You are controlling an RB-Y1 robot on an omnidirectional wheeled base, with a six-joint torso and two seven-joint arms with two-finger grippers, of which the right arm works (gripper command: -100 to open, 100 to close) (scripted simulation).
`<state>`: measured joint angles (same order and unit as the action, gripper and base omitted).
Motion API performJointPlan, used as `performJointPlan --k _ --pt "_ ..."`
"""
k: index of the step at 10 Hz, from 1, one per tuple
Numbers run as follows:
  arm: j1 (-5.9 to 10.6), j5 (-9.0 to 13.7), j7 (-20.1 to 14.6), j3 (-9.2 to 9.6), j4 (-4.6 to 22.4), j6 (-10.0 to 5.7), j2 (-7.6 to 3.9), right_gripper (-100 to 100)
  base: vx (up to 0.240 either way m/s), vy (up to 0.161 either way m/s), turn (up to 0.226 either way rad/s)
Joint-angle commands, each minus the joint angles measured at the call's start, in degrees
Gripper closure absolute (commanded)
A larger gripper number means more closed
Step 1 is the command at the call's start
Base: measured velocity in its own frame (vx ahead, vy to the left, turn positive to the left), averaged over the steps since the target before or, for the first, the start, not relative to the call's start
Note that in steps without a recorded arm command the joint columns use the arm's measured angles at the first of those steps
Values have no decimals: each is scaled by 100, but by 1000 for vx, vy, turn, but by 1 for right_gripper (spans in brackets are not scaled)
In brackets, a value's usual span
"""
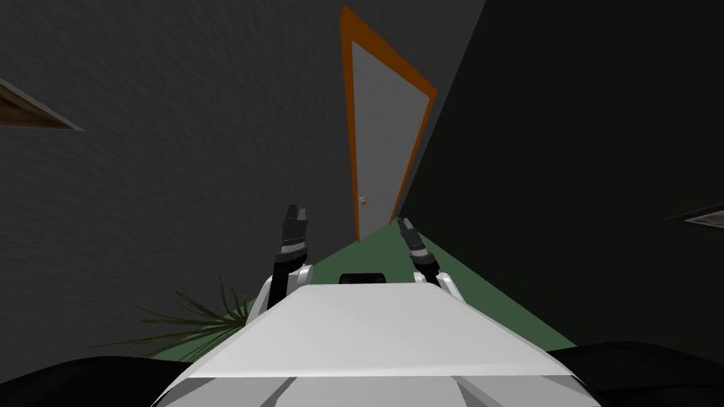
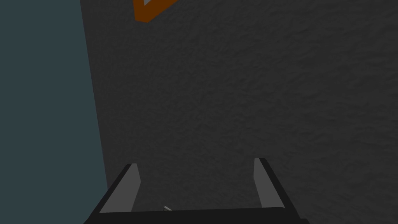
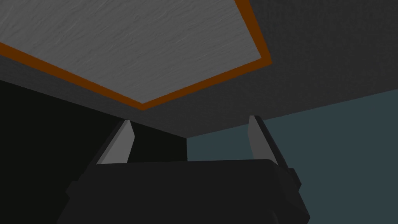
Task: Pull the door open
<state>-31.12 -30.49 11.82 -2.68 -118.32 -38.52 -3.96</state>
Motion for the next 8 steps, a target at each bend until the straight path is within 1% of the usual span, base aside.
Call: performJointPlan --k 1,8 --pt "-15 -193 110 -18 116 -59 7 -100 102 47 30" --pt "-9 -1036 543 -74 608 -230 62 -100 107 29 38"
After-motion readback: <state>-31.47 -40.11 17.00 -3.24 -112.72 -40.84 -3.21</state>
